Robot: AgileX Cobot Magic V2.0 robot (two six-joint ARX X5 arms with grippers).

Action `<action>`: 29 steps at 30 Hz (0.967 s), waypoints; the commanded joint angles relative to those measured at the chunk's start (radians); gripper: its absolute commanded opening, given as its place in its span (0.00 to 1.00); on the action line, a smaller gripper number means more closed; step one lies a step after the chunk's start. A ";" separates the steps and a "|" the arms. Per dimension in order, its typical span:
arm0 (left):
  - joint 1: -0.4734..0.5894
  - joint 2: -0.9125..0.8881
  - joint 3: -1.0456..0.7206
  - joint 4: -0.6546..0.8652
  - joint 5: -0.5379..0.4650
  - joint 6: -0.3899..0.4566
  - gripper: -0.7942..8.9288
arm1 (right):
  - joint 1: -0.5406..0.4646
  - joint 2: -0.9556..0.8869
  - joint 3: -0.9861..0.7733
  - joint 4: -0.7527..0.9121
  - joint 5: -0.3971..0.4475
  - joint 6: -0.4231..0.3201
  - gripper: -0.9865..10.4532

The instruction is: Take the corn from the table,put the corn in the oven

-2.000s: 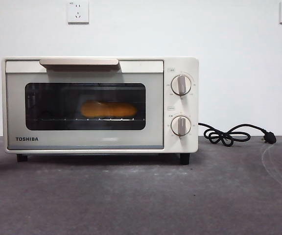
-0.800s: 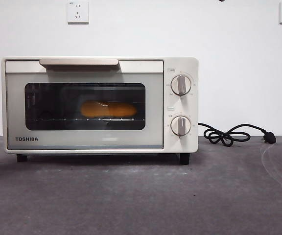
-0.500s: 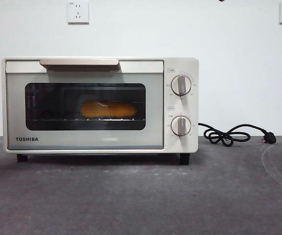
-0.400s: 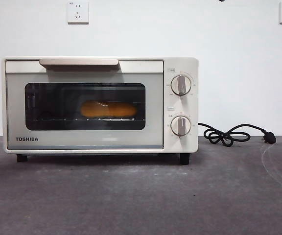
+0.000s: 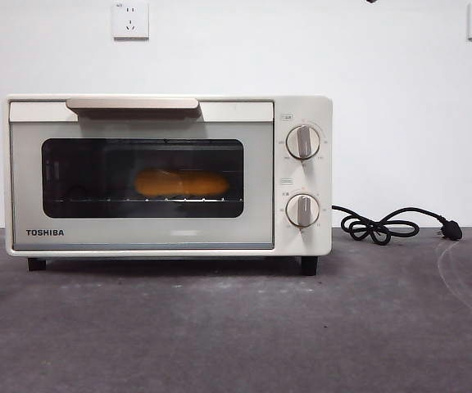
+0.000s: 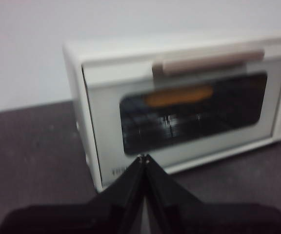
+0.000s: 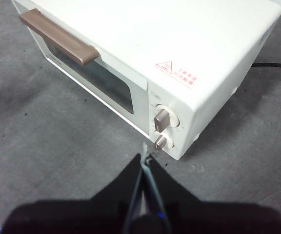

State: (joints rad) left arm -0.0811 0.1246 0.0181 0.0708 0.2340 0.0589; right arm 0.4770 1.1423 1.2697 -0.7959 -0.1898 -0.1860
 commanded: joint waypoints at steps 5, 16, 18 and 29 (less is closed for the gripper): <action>0.006 -0.066 -0.008 -0.243 -0.016 0.082 0.08 | -0.001 0.001 0.003 0.002 0.000 0.010 0.08; 0.006 -0.118 -0.004 -0.199 -0.025 0.073 0.08 | -0.001 0.001 0.003 0.003 0.000 0.010 0.08; 0.006 -0.118 -0.004 -0.199 -0.025 0.073 0.08 | -0.001 0.002 0.003 0.002 0.000 0.010 0.08; 0.006 -0.063 -0.004 -0.205 -0.025 0.073 0.08 | -0.001 0.001 0.003 0.003 0.000 0.010 0.08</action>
State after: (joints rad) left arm -0.0788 0.0589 0.0185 -0.1352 0.2119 0.1204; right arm 0.4763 1.1419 1.2697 -0.7959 -0.1894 -0.1860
